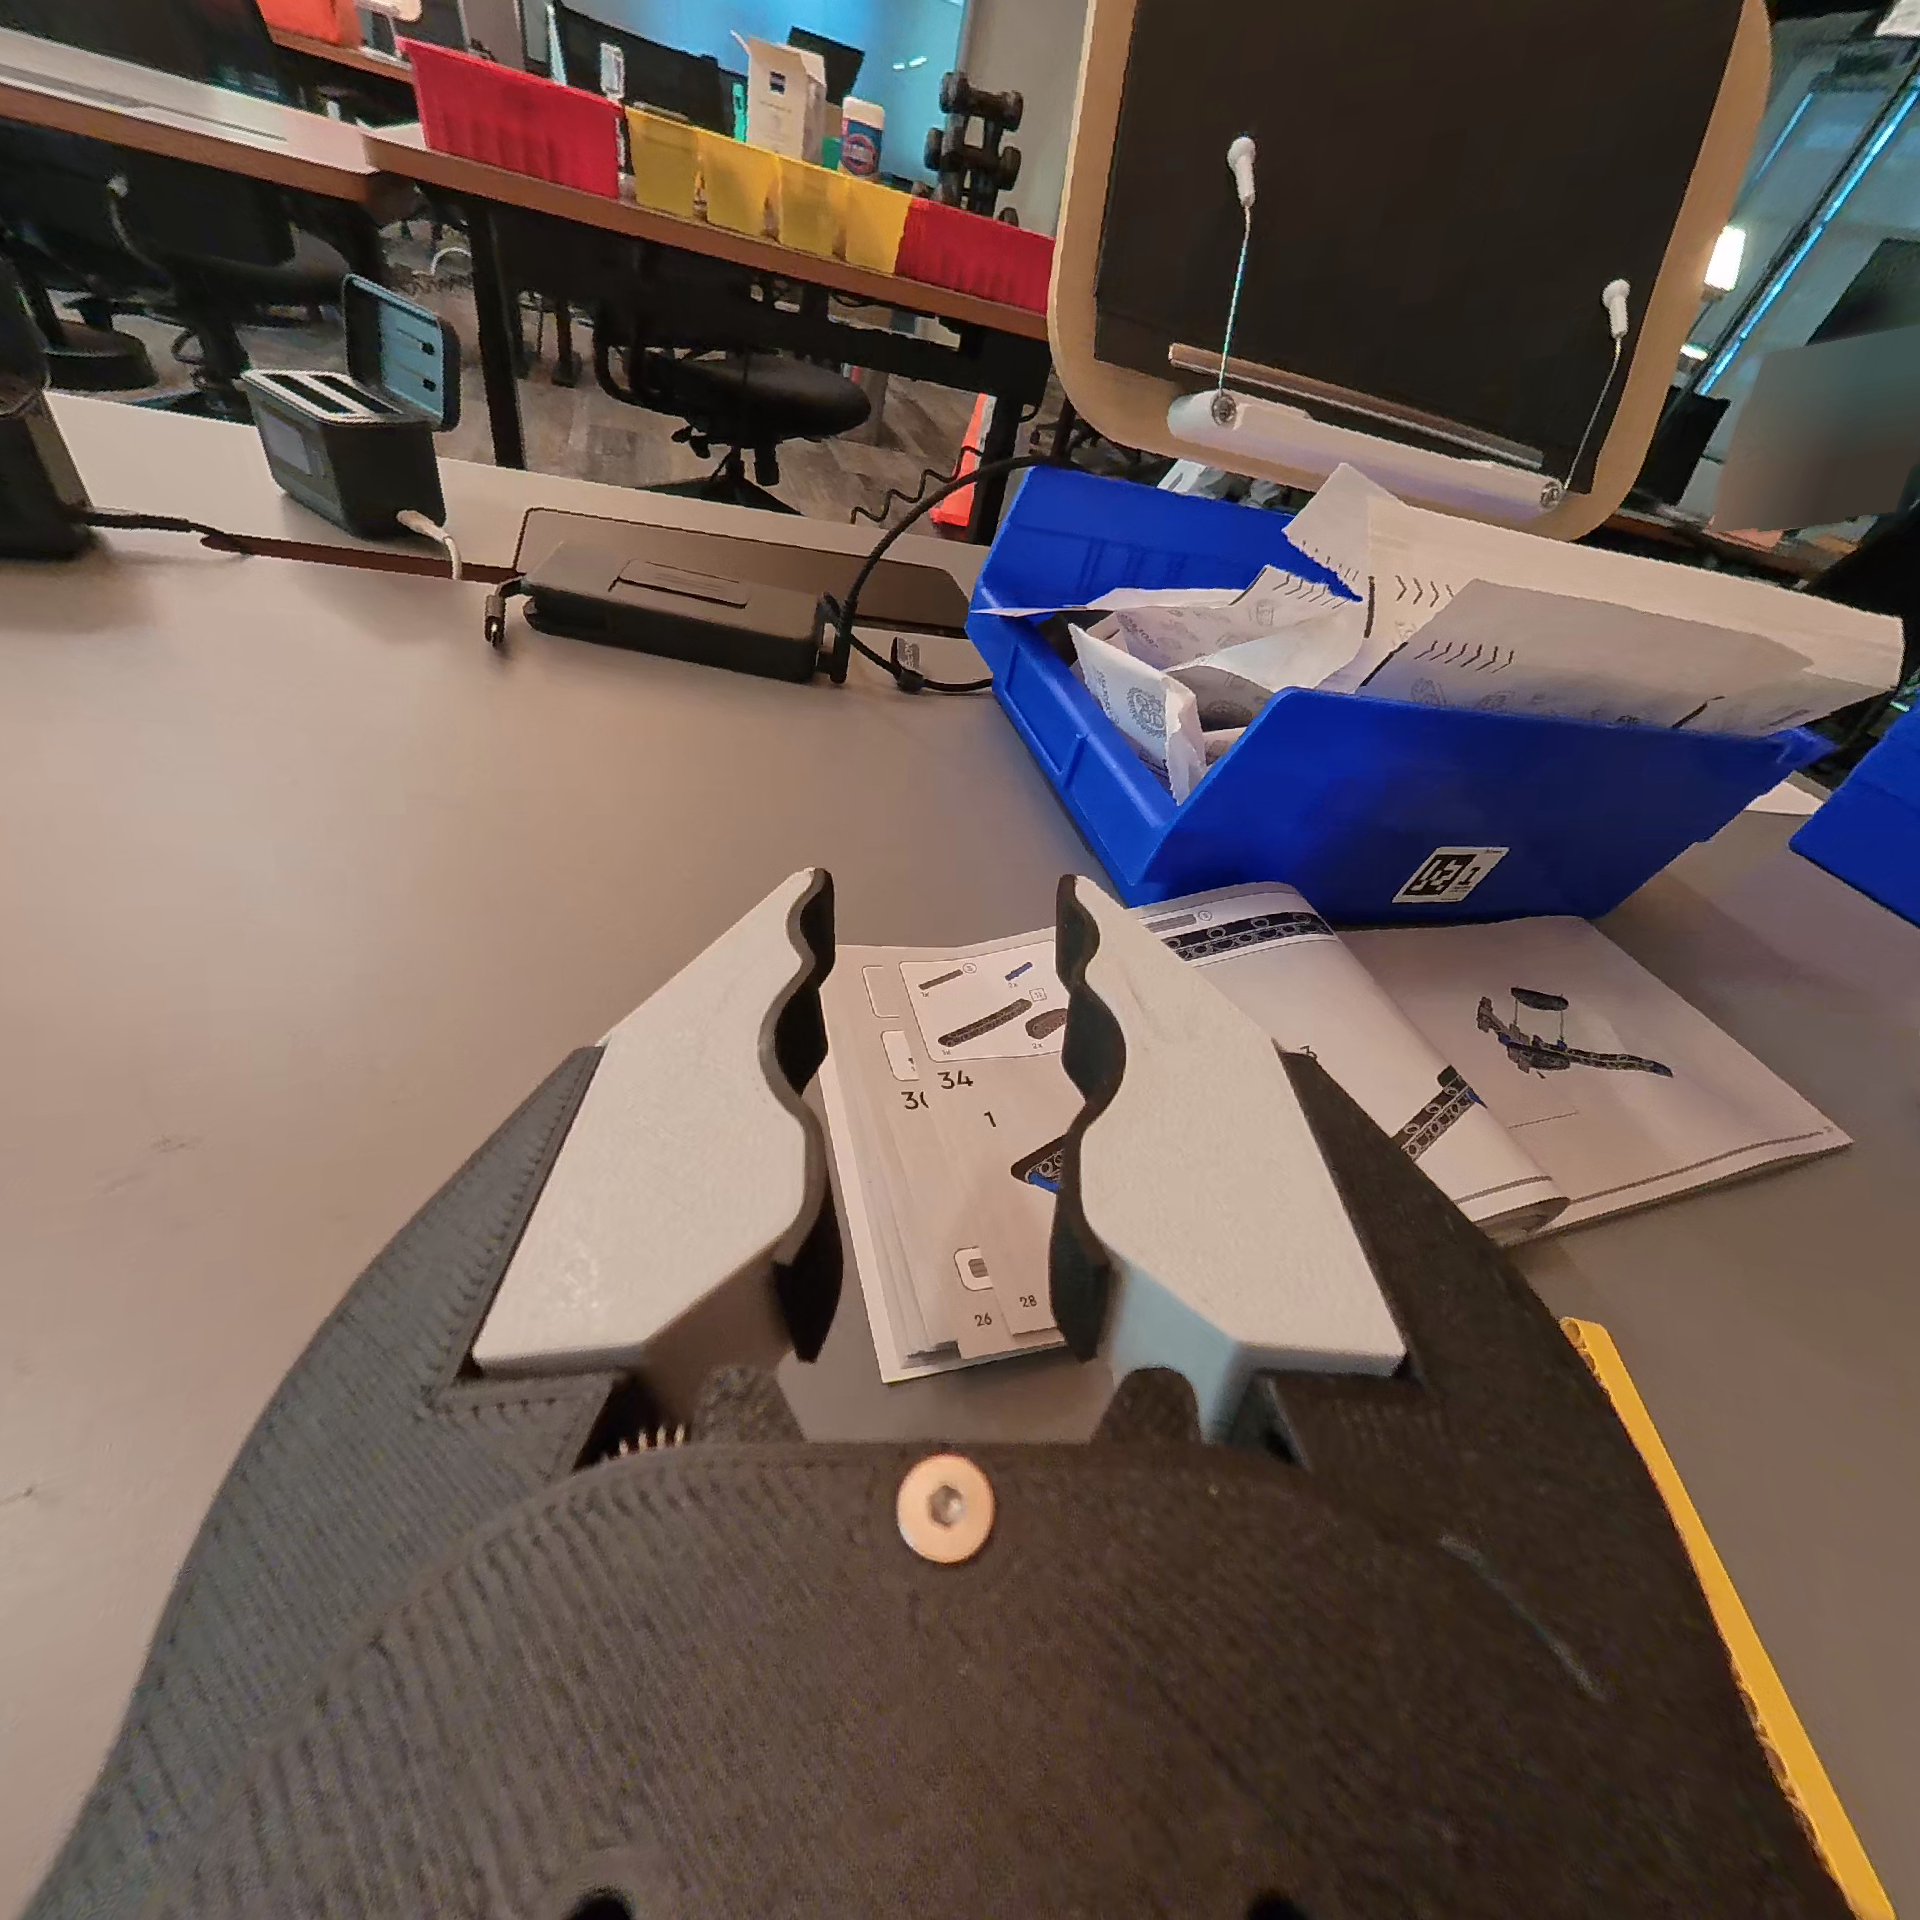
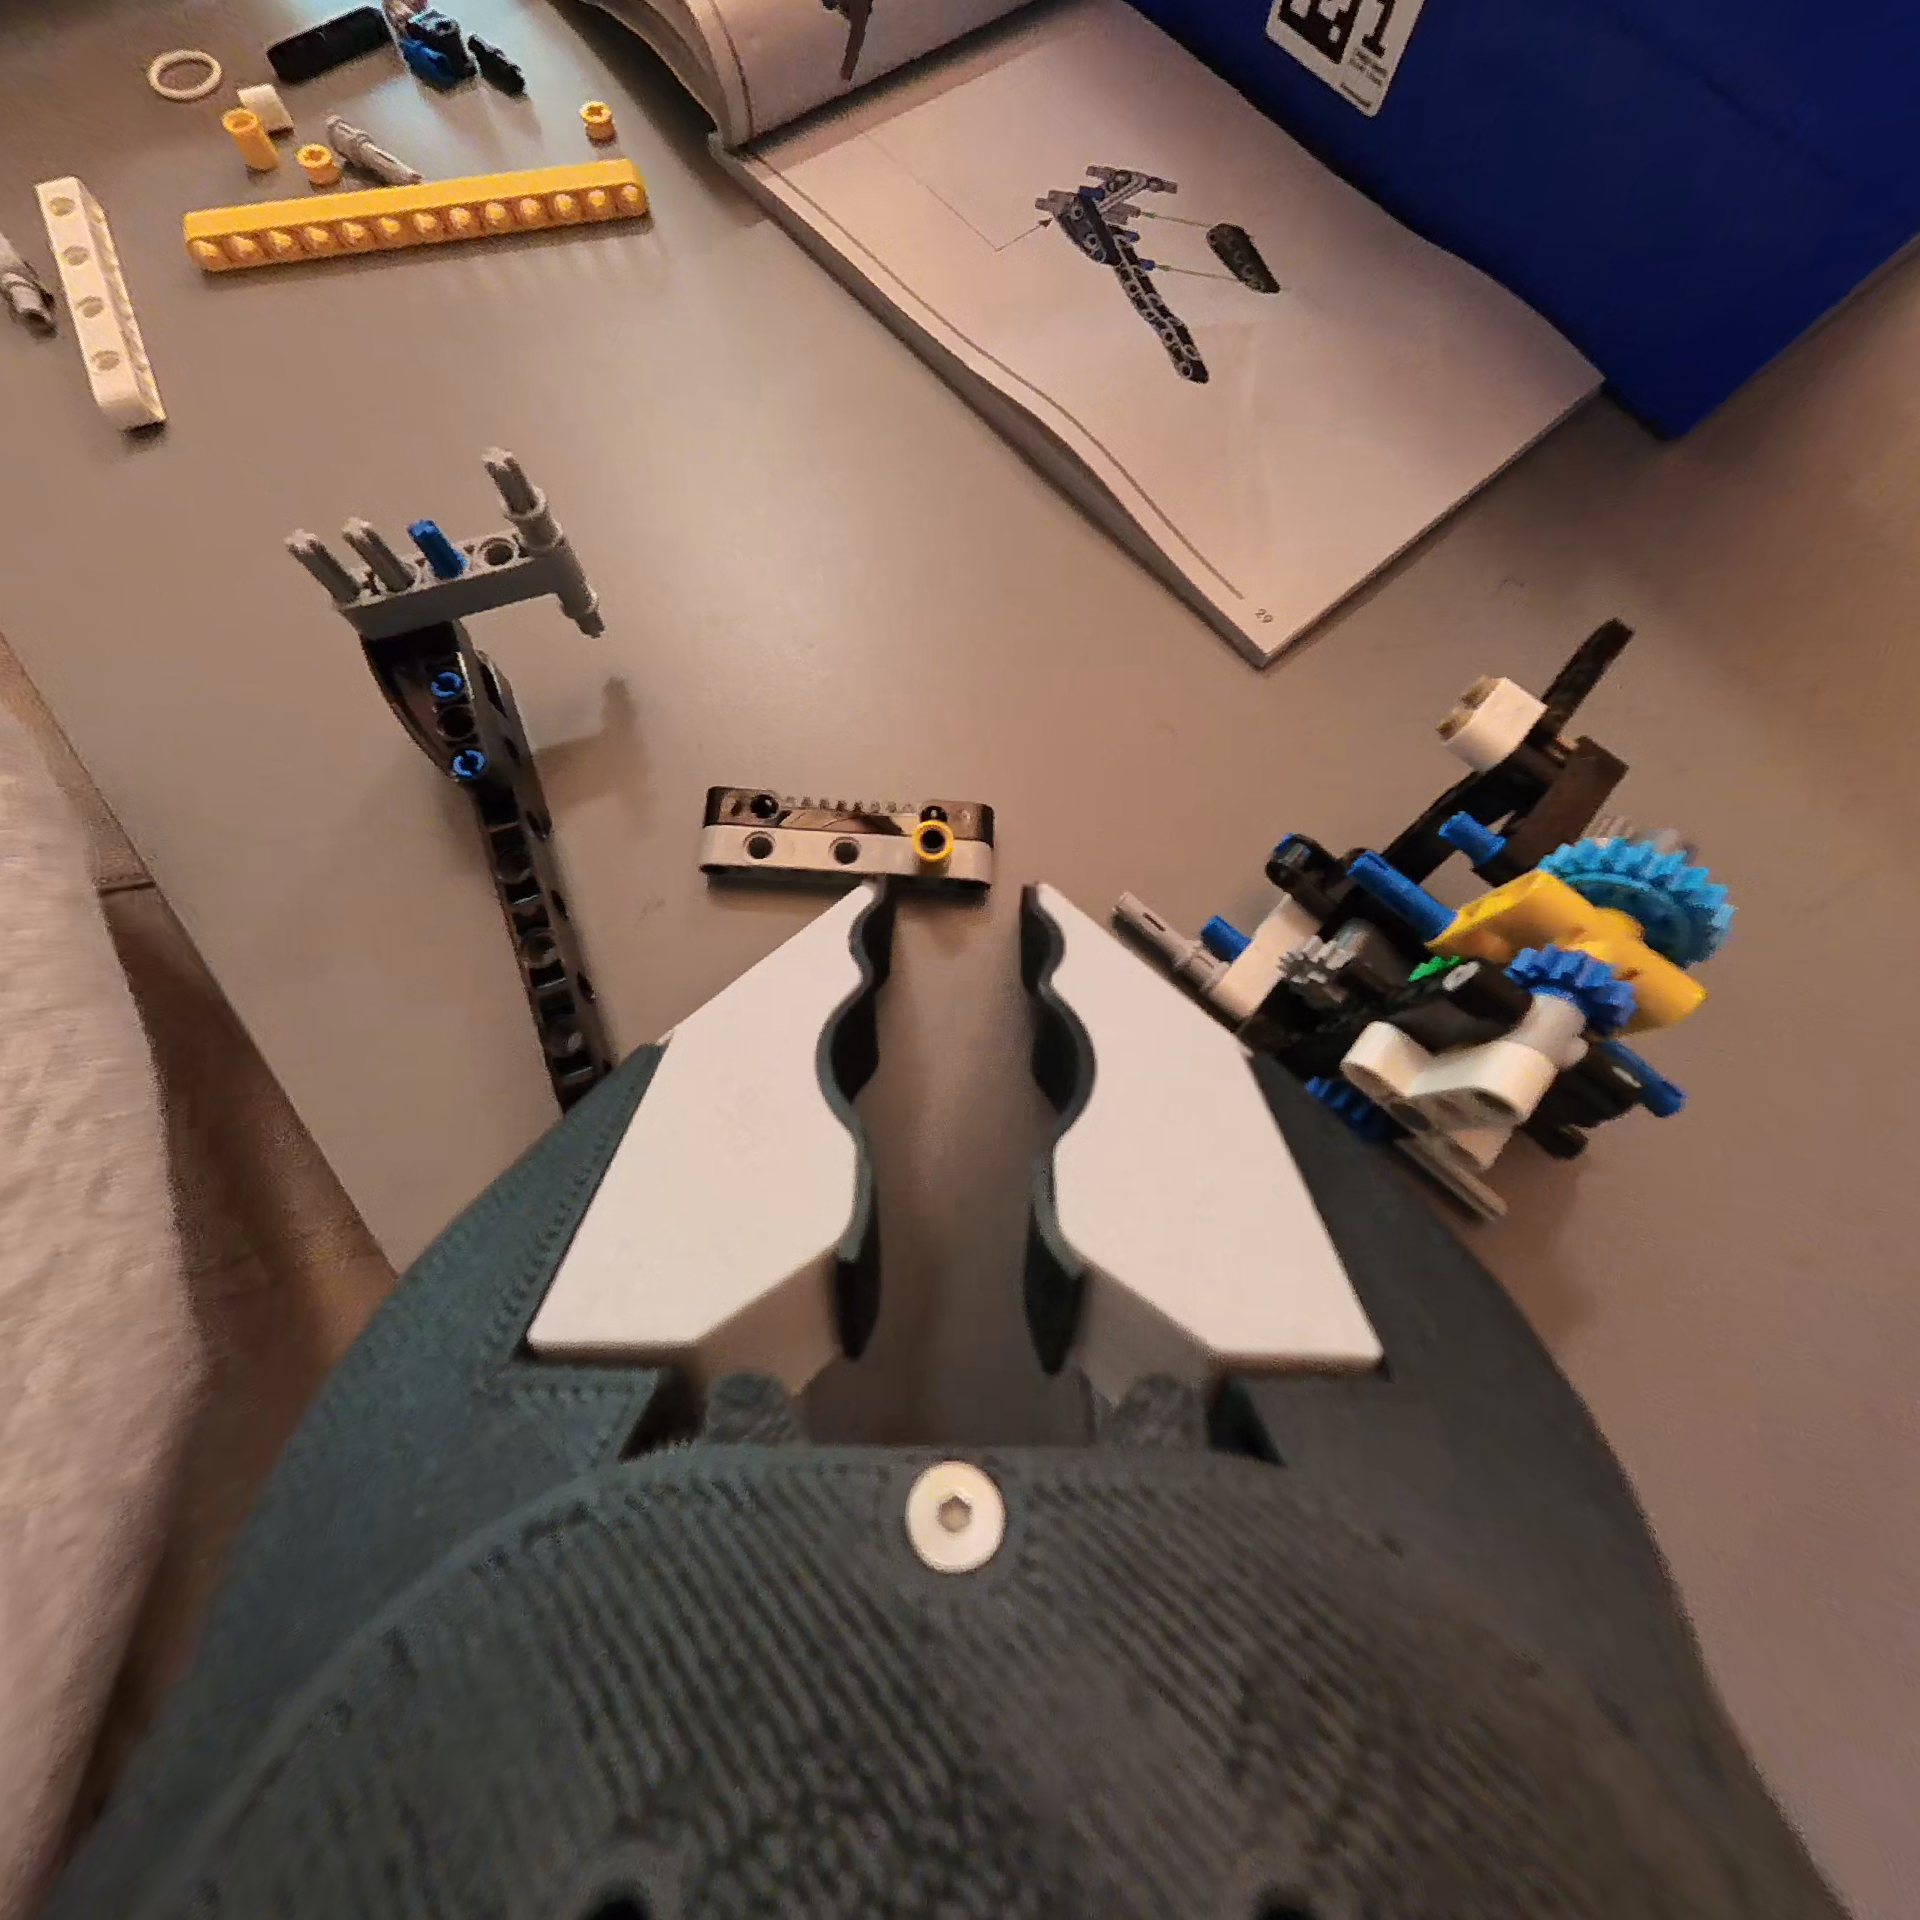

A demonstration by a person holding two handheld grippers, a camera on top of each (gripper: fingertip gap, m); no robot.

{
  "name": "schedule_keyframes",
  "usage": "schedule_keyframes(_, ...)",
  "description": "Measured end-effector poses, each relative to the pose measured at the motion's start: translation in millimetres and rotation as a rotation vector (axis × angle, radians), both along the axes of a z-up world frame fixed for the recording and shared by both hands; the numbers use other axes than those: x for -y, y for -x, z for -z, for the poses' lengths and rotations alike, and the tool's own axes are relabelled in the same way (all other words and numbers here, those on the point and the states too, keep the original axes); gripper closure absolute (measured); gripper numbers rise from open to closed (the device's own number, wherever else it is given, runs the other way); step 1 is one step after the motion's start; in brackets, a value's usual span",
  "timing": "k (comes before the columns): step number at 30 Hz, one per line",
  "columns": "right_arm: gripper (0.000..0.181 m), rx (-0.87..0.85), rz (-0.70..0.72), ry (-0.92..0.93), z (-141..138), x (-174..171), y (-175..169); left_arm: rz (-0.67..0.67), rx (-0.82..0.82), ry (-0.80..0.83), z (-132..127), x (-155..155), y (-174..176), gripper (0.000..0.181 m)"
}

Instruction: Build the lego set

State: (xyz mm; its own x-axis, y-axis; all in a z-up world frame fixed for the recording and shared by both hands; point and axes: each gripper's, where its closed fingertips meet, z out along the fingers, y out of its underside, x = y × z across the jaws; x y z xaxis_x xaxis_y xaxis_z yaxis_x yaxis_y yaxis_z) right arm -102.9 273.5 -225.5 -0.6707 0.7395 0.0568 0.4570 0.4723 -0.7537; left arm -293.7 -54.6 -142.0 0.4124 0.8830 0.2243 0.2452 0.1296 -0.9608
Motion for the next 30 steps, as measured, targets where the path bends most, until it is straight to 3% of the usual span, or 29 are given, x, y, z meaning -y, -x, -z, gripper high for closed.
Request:
schedule_keyframes(3, 0.164, -0.022, -0.012, 0.054, -9, 5, -8, 0.002, 0.001, 0.0, 0, 0, 0, 0.141)
schedule_keyframes(11, 0.166, -0.149, -0.064, 0.439, -77, 28, -26, 0.027, 0.007, -0.018, 0, -5, 2, 0.141)
schedule_keyframes(15, 0.166, -0.125, -0.059, 0.485, -77, 33, -30, 0.044, -0.062, -0.022, -9, -6, -9, 0.138)
schedule_keyframes(19, 0.166, -0.137, -0.025, 0.516, -79, 29, -33, 0.042, -0.112, -0.066, -18, -7, -18, 0.119)
schedule_keyframes(26, 0.16, -0.013, -0.068, 0.554, -64, 37, -17, -0.023, -0.139, -0.056, -22, 7, -10, 0.119)
schedule_keyframes(28, 0.159, -0.016, -0.08, 0.589, -68, 39, -14, 0.015, -0.141, -0.12, -37, 1, -21, 0.122)
schedule_keyframes(30, 0.158, -0.02, -0.081, 0.594, -69, 39, -15, 0.104, -0.17, -0.202, -70, -16, -43, 0.122)
